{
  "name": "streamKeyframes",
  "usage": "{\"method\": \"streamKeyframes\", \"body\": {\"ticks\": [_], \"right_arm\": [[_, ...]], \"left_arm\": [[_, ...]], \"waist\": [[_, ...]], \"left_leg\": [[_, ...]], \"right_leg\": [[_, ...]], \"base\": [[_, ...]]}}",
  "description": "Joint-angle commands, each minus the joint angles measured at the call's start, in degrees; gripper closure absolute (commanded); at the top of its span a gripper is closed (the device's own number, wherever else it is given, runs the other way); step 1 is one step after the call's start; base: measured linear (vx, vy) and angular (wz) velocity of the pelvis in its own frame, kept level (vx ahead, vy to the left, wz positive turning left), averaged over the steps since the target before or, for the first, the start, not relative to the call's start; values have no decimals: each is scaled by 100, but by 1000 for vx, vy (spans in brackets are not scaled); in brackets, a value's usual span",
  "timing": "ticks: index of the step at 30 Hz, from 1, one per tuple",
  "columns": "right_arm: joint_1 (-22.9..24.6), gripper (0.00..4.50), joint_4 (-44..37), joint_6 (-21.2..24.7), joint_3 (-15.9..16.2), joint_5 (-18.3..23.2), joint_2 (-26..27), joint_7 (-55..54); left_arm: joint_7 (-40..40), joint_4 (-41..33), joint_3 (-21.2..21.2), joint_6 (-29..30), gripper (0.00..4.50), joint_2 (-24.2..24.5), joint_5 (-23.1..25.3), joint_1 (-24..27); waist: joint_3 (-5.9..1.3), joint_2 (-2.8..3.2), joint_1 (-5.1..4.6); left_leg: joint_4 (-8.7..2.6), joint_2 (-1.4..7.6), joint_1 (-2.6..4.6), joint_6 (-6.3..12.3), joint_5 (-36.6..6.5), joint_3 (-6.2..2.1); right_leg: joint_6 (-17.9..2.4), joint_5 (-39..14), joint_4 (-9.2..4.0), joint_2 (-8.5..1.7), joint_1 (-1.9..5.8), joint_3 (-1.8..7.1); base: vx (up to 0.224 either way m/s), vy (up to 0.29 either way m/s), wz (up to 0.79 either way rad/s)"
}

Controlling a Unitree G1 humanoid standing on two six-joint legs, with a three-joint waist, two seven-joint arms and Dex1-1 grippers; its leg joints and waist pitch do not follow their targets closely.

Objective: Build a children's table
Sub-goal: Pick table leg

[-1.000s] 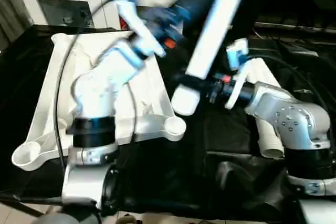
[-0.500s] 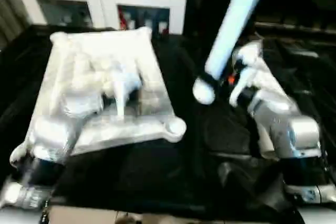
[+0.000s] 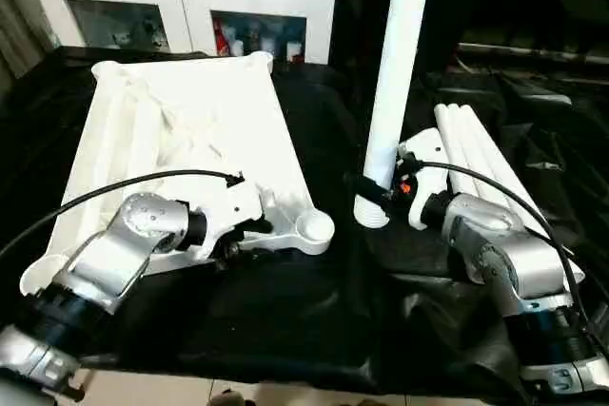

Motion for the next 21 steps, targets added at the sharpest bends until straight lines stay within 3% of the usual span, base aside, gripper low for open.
{"method": "streamKeyframes", "body": {"ticks": [1, 9, 15, 16, 21], "right_arm": [[30, 259, -145, -87, -1, -54, 6, 6], [4, 259, -110, -116, -7, -17, 45, 13], [-9, 259, -93, -112, -30, -42, 82, 46], [-11, 259, -91, -111, -27, -42, 82, 51], [-49, 259, -68, -107, -37, -20, 87, 76]], "left_arm": [[-9, 69, 32, -56, 256, -15, 88, -74], [-213, 242, 189, 191, 335, -110, -90, -106], [-281, 268, 369, 286, 369, -196, -232, -102], [-293, 268, 382, 286, 395, -197, -242, -96], [-345, 240, 381, 281, 439, -190, -201, -31]], "waist": [[-427, 73, -7], [-425, 78, 7], [-419, 67, 9], [-417, 60, 8], [-419, 56, 5]], "left_leg": [[-483, 332, 70, -205, -825, -131], [-483, 333, 66, -185, -835, -128], [-482, 335, 69, -168, -878, -128], [-486, 336, 70, -163, -879, -129], [-489, 340, 62, -150, -842, -133]], "right_leg": [[-970, -1325, -426, -520, 292, 359], [-1119, -1155, -409, -528, 303, 356], [-1071, -1365, -435, -543, 298, 358], [-1065, -1387, -436, -540, 295, 358], [-1043, -1350, -428, -539, 302, 358]], "base": [[0, 0, 0], [0, 0, 0], [0, 0, 0], [0, 0, 0], [0, 0, 0]]}}
